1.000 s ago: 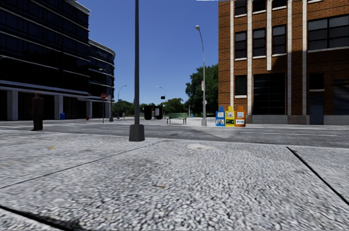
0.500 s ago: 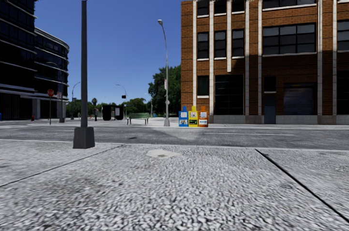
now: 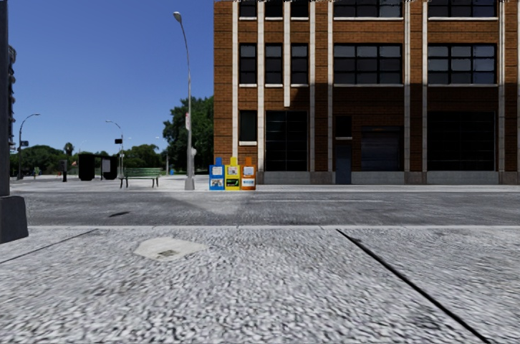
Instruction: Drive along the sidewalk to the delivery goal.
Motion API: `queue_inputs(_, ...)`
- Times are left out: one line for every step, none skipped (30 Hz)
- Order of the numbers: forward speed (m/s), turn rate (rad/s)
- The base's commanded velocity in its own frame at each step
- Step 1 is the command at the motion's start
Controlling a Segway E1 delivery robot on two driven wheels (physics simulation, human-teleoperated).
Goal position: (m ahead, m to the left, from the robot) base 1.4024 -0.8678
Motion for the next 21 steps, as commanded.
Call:
queue_inputs(1.63,-0.42)
queue_inputs(1.63,-0.42)
queue_inputs(1.63,-0.42)
queue_inputs(1.63,-0.42)
queue_inputs(1.63,-0.42)
queue_inputs(1.63,-0.42)
queue_inputs(1.63,-0.42)
queue_inputs(1.63,-0.42)
queue_inputs(1.63,-0.42)
queue_inputs(1.63,-0.42)
queue_inputs(1.63,-0.42)
queue_inputs(1.63,-0.42)
queue_inputs(1.63,-0.40)
queue_inputs(1.63,-0.39)
queue_inputs(1.63,-0.39)
queue_inputs(1.63,-0.39)
queue_inputs(1.63,-0.39)
queue_inputs(1.63,-0.39)
queue_inputs(1.63,-0.39)
queue_inputs(1.63,-0.39)
queue_inputs(1.63,-0.39)
